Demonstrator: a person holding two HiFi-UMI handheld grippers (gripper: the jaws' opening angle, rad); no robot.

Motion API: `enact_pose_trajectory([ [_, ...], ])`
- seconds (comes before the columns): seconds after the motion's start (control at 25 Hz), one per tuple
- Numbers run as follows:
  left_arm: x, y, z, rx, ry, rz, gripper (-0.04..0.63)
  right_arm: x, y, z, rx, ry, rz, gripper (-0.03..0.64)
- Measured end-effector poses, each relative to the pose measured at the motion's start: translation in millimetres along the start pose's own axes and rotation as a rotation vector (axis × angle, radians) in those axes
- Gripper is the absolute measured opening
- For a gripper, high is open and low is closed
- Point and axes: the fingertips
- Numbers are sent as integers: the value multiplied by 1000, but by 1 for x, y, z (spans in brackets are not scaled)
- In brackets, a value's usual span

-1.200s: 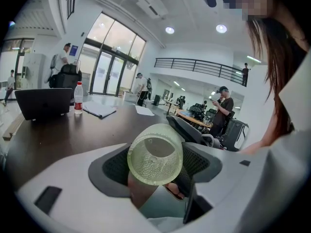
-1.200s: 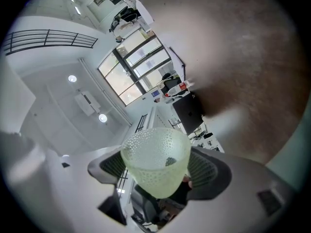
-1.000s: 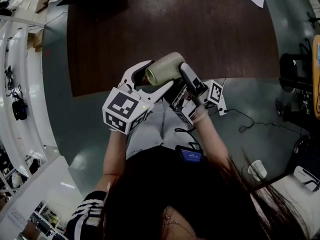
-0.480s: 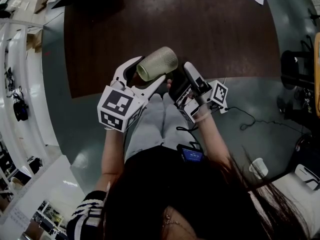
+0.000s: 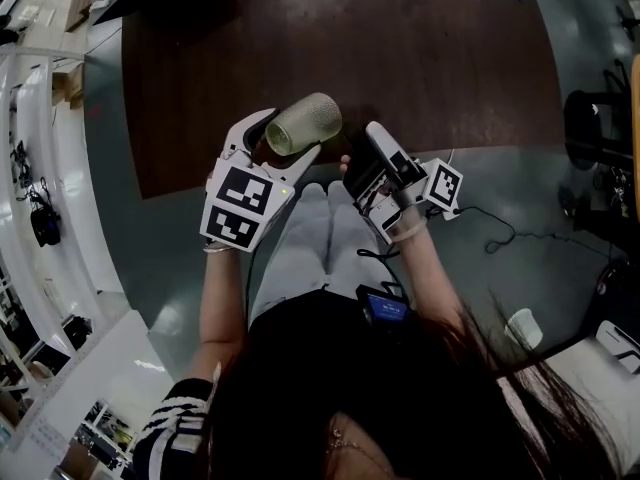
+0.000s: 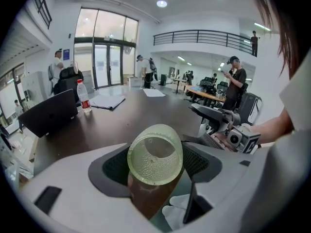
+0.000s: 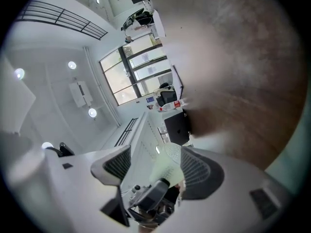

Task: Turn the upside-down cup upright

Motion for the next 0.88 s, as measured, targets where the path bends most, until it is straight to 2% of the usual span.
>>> enact_pose_trajectory([
  [0.16,6,5,-9,59,-30,-28,327,-5,1,2,3,43,27,223],
  [0.32,8,12,-20,125,-39,-52,327,-8,2,4,4,72,43,150],
  [0.88,10,27,-65,336,-75,-111,327,-13,5,5,39,121,108,52],
])
Point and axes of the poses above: the fingertips, and each gripper's own axes: z backward along the fingers, x to its left, y out of its underside, and after that the axes turned 15 degrees about x, right-handed
